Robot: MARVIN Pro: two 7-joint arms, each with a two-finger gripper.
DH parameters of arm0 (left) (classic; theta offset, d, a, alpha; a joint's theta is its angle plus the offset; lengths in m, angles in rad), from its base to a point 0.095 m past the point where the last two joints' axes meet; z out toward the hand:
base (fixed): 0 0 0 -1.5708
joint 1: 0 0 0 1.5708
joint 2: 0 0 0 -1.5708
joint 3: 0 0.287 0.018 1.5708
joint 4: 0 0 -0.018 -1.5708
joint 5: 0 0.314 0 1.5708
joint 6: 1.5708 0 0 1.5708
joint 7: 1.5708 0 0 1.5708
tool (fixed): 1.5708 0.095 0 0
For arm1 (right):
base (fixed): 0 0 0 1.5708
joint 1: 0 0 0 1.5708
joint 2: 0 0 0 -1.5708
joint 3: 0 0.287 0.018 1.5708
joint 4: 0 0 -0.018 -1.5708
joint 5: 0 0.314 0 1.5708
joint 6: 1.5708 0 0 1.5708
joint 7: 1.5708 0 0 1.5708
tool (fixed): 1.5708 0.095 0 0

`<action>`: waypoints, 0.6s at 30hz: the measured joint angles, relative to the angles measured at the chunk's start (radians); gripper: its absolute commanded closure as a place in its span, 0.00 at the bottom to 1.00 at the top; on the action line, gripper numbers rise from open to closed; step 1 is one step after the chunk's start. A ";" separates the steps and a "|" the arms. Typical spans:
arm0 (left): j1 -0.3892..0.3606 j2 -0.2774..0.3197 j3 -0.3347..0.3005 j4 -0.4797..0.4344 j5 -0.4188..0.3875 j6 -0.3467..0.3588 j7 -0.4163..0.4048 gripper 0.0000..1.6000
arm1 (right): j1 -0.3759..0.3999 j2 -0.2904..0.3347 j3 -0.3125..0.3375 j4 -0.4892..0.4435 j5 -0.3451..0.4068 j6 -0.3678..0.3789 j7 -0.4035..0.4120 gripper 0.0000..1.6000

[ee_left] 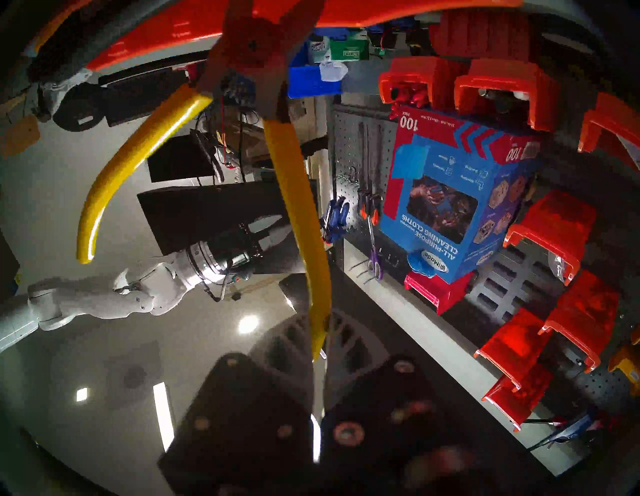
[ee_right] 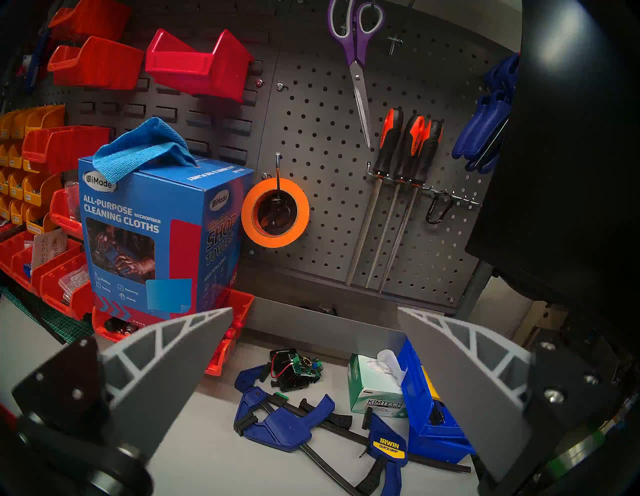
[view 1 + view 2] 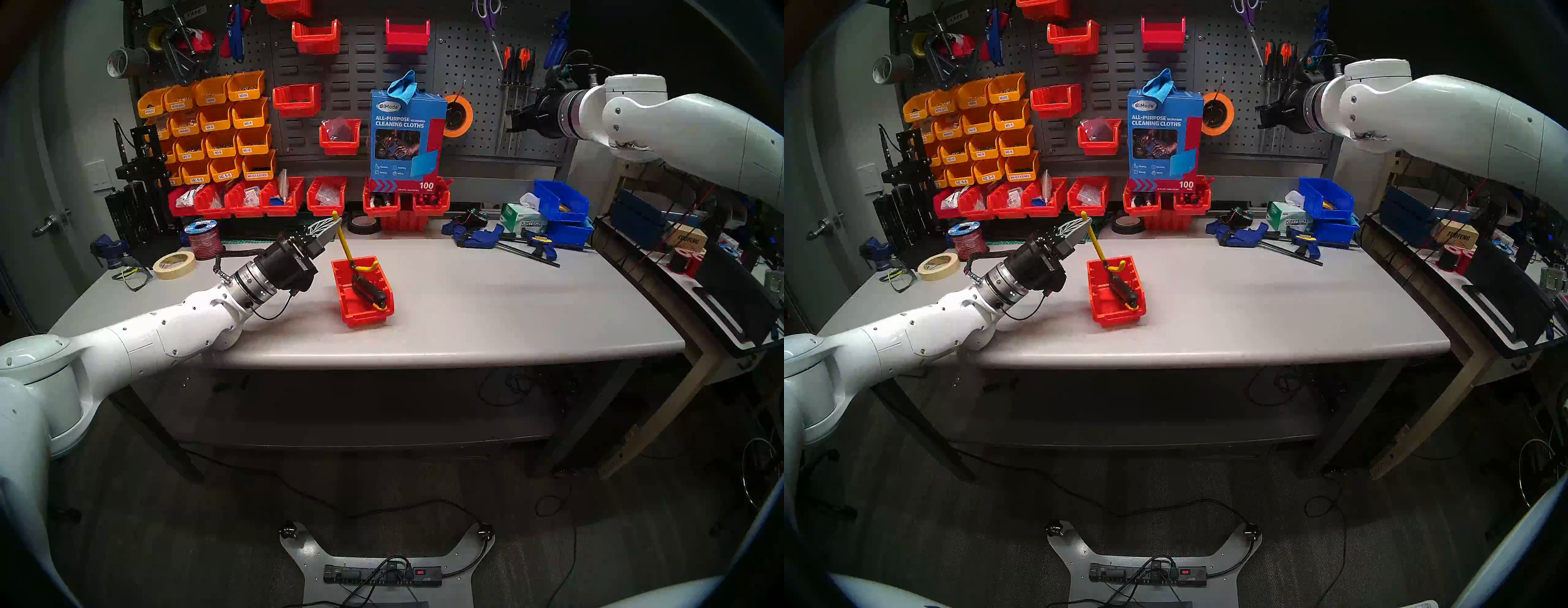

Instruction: Take out tools from the storage box

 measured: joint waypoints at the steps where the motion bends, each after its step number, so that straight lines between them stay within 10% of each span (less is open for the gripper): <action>1: -0.001 -0.004 -0.007 0.017 -0.003 0.002 -0.003 1.00 | 0.000 0.000 0.000 0.000 0.000 0.000 0.000 0.00; 18: -0.056 -0.033 -0.064 0.303 0.015 0.040 -0.043 1.00 | 0.000 -0.001 0.000 0.000 0.000 0.000 -0.001 0.00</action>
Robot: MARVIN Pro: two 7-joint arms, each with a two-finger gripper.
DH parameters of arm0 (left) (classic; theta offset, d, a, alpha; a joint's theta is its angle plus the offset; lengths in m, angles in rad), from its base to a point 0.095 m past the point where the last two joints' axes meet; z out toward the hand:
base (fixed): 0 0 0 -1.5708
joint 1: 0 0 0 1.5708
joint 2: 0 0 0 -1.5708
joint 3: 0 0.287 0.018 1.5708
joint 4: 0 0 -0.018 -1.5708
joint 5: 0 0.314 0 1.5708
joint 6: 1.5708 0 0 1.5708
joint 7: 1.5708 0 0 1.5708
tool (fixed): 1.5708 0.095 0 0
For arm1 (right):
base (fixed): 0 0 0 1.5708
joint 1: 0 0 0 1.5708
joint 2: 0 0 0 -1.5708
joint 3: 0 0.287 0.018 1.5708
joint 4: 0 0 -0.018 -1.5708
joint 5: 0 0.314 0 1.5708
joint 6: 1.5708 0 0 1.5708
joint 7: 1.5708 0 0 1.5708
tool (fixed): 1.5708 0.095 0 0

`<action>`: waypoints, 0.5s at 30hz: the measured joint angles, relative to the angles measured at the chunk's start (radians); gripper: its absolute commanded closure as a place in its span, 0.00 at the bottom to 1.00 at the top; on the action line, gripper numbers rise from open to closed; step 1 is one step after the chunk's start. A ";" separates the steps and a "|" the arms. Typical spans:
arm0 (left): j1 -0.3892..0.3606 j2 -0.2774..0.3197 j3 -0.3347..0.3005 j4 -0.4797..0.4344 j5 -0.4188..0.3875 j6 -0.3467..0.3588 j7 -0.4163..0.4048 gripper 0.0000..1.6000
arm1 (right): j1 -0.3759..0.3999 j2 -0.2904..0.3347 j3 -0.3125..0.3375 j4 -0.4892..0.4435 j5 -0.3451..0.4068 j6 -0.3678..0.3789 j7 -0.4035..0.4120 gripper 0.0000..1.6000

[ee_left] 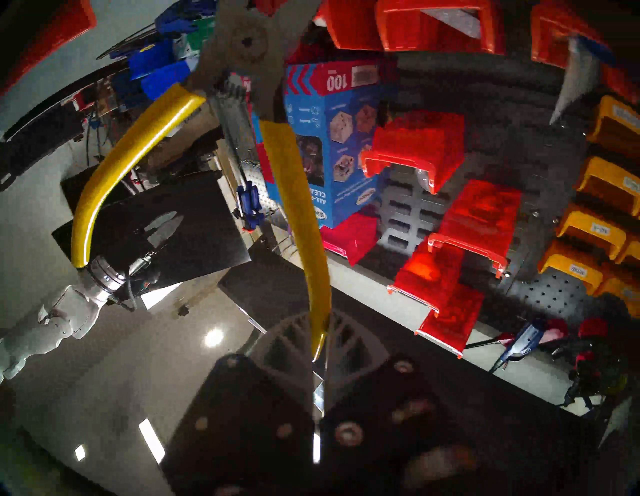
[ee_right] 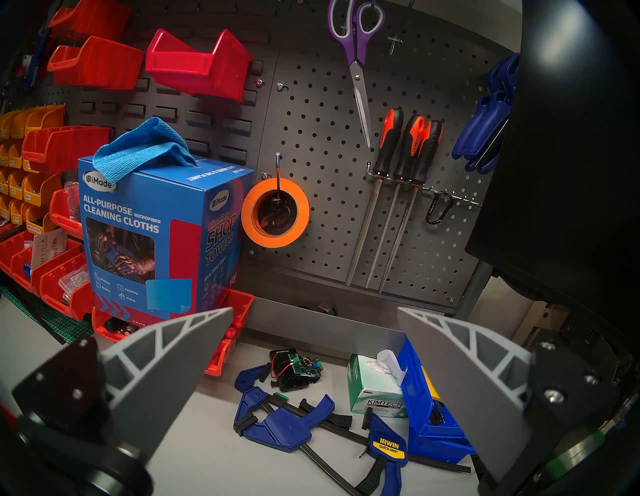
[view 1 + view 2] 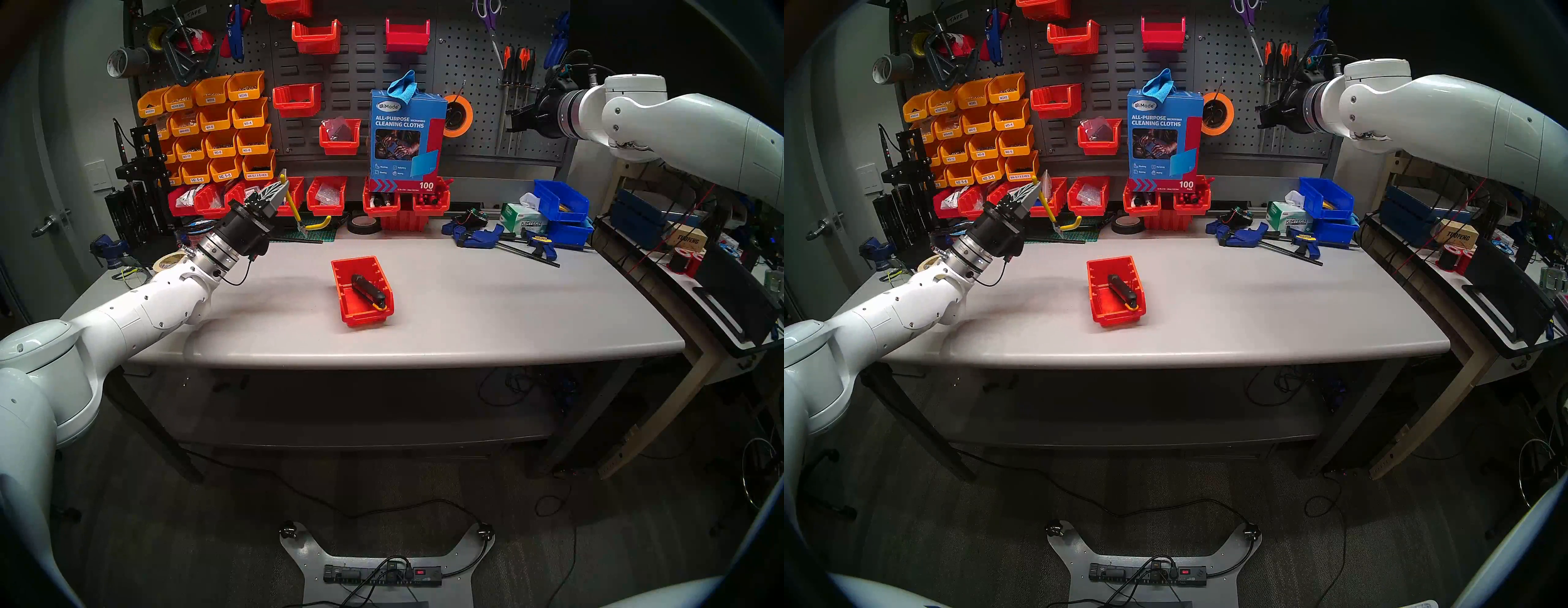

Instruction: Take out tools from the storage box

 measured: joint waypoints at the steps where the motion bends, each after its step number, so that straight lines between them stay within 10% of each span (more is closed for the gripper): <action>1: -0.002 0.000 0.001 0.015 0.006 0.001 -0.002 1.00 | 0.000 0.000 0.000 0.000 0.000 0.000 0.000 0.00; 15: -0.016 -0.013 0.100 0.264 0.154 0.002 -0.033 1.00 | 0.000 0.000 0.000 0.000 0.000 0.000 0.000 0.00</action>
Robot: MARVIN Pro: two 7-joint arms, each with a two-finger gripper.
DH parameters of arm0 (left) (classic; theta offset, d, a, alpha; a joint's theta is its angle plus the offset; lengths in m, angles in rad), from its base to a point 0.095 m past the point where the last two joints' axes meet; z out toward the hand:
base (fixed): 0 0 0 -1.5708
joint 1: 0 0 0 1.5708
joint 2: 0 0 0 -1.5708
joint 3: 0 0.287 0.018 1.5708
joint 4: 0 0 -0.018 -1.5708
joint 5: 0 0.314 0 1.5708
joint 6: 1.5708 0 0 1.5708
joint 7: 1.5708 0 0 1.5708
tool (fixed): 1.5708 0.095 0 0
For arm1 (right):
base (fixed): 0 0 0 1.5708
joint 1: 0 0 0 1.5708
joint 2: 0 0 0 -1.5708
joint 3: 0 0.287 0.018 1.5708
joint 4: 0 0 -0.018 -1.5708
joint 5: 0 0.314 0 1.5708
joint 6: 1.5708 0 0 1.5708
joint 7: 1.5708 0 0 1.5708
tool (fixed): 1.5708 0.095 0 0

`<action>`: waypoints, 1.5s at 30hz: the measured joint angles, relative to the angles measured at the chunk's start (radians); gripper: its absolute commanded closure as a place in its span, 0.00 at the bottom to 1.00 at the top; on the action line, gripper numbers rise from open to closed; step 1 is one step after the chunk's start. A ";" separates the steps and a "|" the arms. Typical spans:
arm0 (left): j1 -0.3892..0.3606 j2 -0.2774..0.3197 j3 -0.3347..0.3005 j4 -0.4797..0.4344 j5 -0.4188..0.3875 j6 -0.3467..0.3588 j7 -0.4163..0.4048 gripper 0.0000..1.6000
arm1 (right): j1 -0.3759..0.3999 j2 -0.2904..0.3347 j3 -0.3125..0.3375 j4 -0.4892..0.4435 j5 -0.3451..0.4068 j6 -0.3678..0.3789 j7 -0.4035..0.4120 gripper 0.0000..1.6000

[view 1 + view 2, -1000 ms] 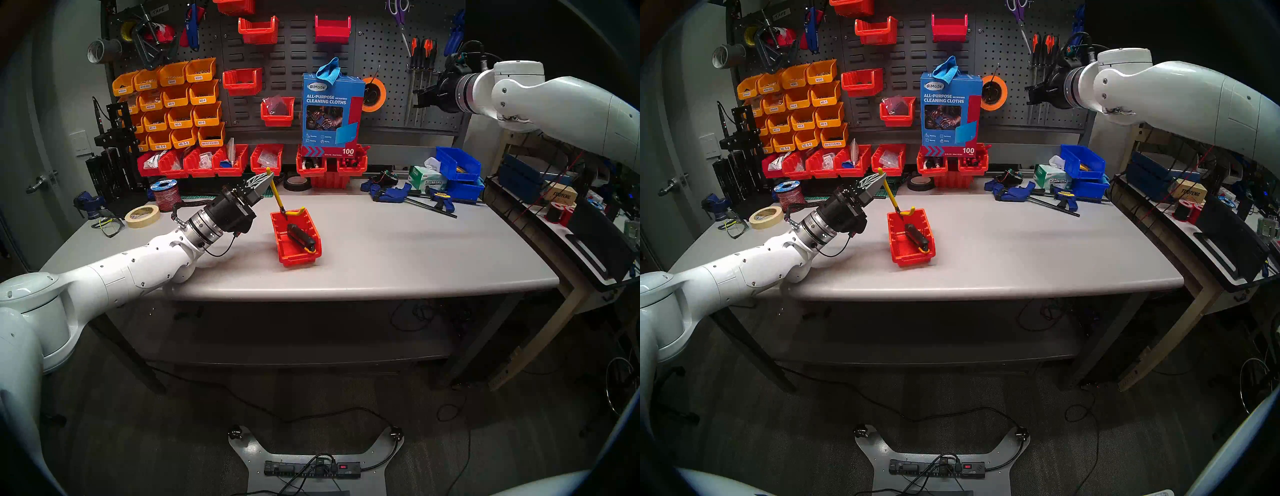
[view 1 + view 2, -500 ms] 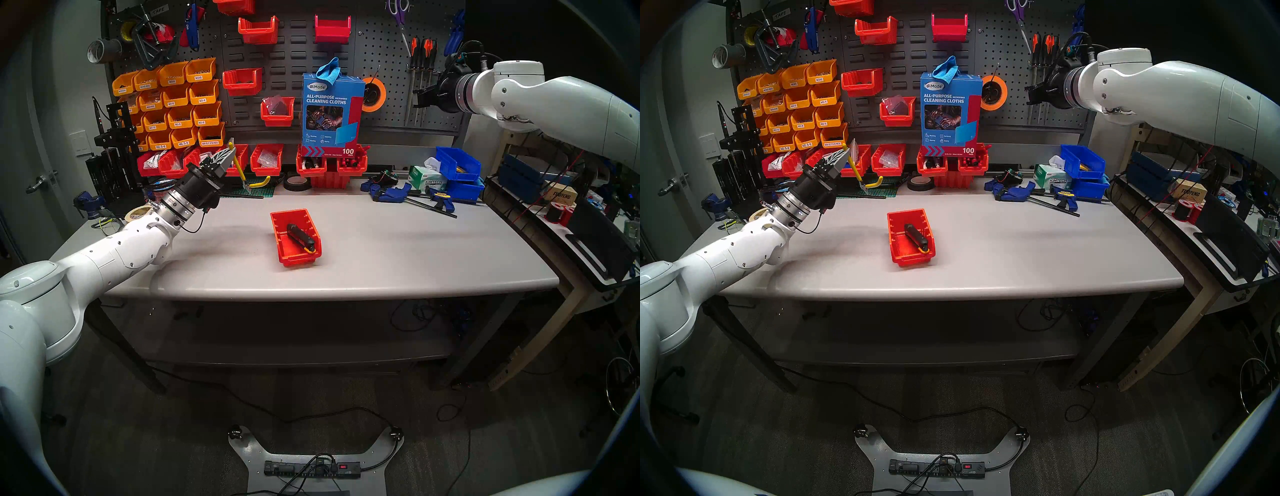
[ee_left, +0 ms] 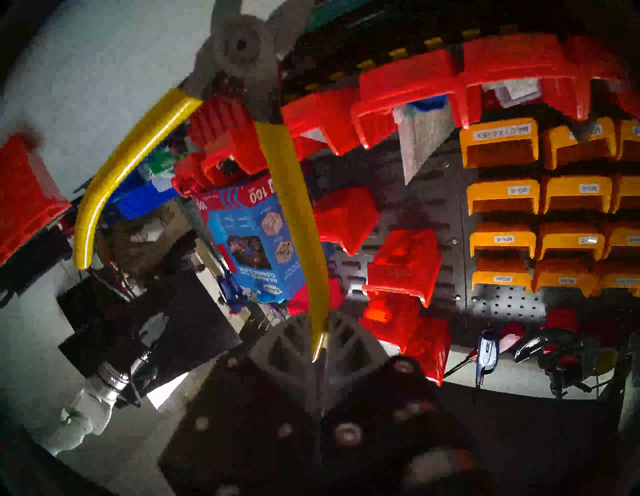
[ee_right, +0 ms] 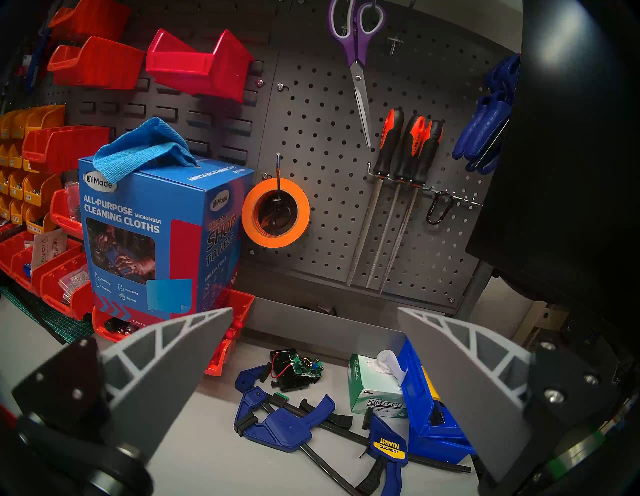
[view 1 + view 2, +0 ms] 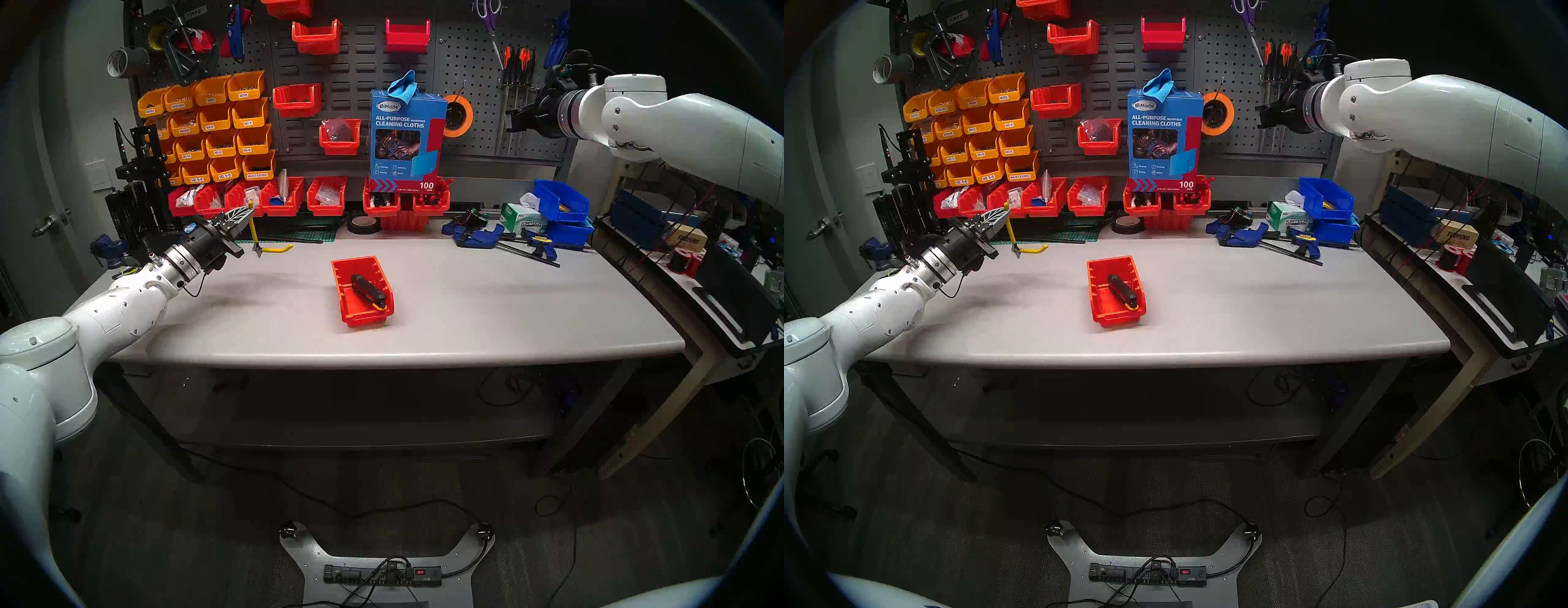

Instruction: Take out tools from the storage box

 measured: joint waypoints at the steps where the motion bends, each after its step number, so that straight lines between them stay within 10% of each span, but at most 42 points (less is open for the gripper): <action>1: 0.000 -0.006 0.006 0.021 0.008 -0.002 0.004 1.00 | 0.000 0.000 0.000 0.000 0.000 0.000 0.000 0.00; 19: -0.052 -0.073 0.095 0.080 0.102 -0.138 0.161 1.00 | 0.000 0.000 0.000 0.000 0.000 0.000 0.000 0.00; 24: -0.058 -0.094 0.112 0.101 0.118 -0.167 0.193 0.53 | 0.000 0.000 0.000 0.000 0.000 0.000 0.000 0.00; 27: -0.057 -0.104 0.118 0.118 0.125 -0.178 0.204 0.00 | 0.000 0.000 0.000 0.000 -0.001 0.000 0.001 0.00; 45: -0.044 -0.097 0.017 0.102 0.034 -0.180 0.214 0.00 | 0.000 0.000 0.000 0.000 -0.001 0.000 0.002 0.00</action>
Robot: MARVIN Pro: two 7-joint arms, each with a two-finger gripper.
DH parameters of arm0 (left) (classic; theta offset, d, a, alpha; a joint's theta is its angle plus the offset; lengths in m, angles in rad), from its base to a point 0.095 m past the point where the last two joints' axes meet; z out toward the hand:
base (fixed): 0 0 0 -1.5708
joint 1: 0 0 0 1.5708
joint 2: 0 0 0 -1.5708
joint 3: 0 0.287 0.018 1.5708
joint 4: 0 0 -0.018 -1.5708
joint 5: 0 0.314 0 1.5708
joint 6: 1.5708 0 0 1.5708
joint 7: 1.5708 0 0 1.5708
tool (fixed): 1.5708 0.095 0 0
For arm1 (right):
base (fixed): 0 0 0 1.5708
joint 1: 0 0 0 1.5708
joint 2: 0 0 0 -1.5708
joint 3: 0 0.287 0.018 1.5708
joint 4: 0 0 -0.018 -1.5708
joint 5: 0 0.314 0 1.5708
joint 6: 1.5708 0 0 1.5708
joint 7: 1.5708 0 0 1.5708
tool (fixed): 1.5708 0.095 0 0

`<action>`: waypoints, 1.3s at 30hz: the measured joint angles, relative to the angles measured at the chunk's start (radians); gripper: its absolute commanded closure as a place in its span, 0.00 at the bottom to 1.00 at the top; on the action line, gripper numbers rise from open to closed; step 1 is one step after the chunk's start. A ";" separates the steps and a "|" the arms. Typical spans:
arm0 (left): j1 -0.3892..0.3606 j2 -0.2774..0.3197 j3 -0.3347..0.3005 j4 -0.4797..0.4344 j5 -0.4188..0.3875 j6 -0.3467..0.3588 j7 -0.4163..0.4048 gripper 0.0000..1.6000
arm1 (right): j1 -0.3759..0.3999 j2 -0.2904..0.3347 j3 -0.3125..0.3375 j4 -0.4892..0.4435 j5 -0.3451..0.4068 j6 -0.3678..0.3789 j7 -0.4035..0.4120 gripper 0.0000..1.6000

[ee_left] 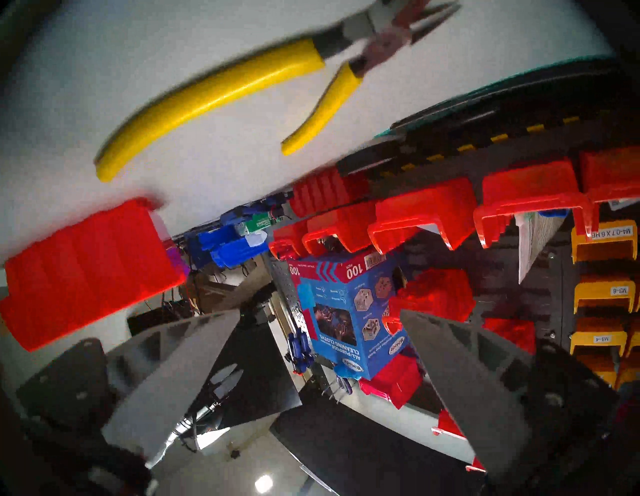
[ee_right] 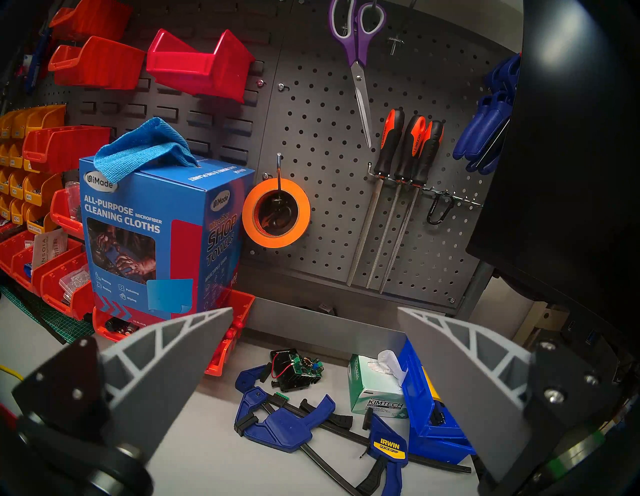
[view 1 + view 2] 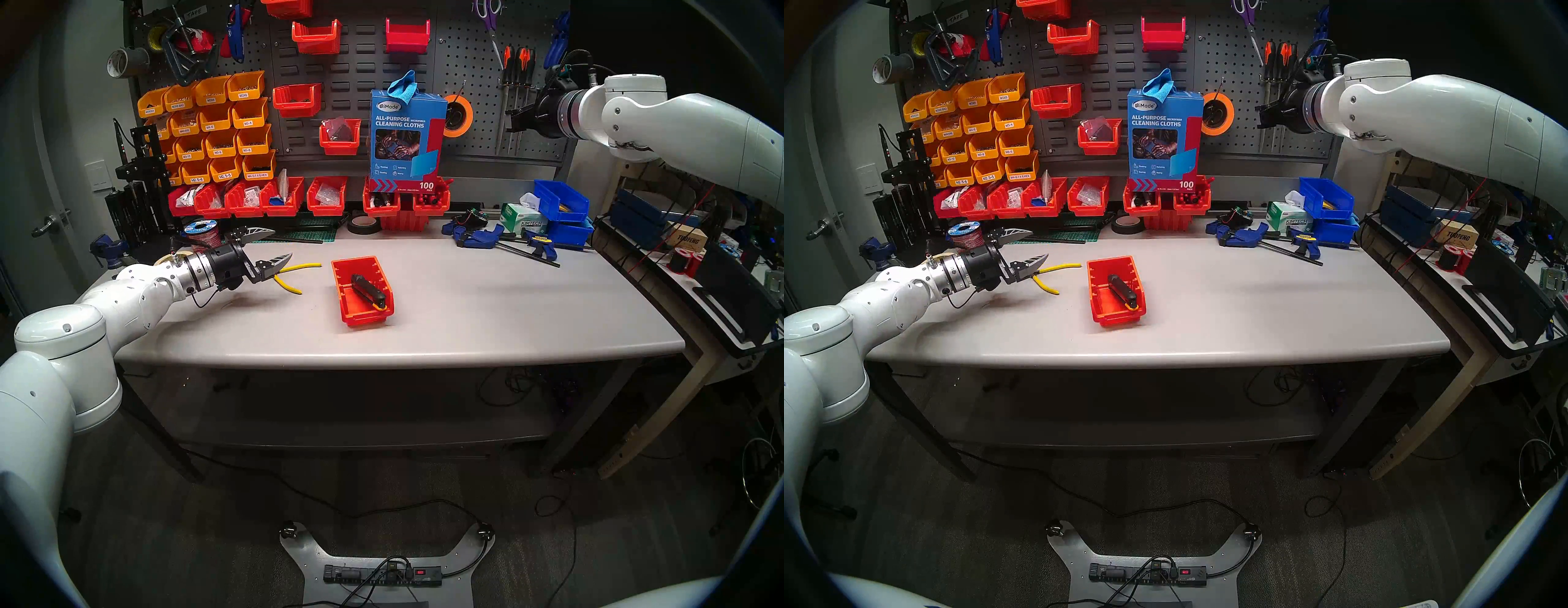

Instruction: Take out tools from the storage box

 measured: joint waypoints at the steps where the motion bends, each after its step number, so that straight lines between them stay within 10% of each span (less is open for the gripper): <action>1: 0.000 0.004 -0.019 -0.015 -0.024 -0.005 0.002 0.00 | 0.000 0.000 0.000 0.000 0.000 0.000 0.000 0.00; 18: 0.034 0.082 -0.284 -0.225 -0.326 -0.055 0.049 0.00 | 0.000 0.000 0.000 0.000 0.000 0.000 0.000 0.00; 39: 0.114 0.176 -0.308 -0.379 -0.362 0.008 -0.055 0.00 | 0.003 -0.044 0.019 0.020 -0.006 0.001 0.058 0.00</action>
